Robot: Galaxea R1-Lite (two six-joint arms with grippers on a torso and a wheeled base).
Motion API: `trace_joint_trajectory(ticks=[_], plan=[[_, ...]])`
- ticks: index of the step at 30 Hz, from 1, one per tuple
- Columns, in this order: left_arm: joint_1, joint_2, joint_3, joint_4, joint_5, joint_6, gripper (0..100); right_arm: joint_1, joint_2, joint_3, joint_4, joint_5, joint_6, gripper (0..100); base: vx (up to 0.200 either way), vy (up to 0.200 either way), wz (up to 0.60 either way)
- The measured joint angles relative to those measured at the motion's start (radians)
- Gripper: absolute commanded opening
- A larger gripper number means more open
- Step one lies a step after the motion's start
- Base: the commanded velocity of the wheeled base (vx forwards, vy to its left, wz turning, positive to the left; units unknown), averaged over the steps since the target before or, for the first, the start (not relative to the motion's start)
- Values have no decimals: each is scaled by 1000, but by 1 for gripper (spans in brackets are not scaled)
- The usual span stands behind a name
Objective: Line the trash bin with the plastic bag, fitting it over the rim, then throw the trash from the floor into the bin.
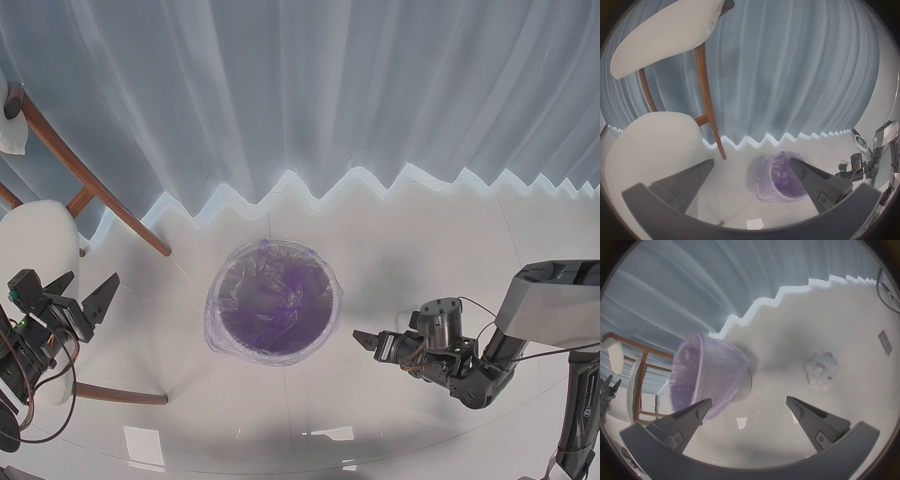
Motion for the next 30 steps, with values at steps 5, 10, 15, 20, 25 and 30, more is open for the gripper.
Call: trace_joint_trajectory(ticks=[5, 10, 15, 20, 25, 30], plan=[[13, -6, 13, 1, -3, 3, 100, 1, 43, -150, 98, -14, 5, 100, 0, 0, 0], [30, -8, 19, 1, -4, 4, 100, 1, 100, -241, 151, -20, 5, 100, 0, 0, 0], [43, -9, 23, 5, -4, 4, 100, 2, 153, -309, 184, -22, 5, 100, 0, 0, 0], [46, -9, 24, 7, -4, 4, 100, 1, 193, -374, 211, -22, 5, 100, 0, 0, 0], [47, -8, 25, 9, -4, 4, 100, 1, 223, -448, 252, -21, 5, 100, 0, 0, 0], [49, -7, 30, 10, -4, 3, 100, 5, 249, -497, 272, -19, 5, 100, 0, 0, 0]])
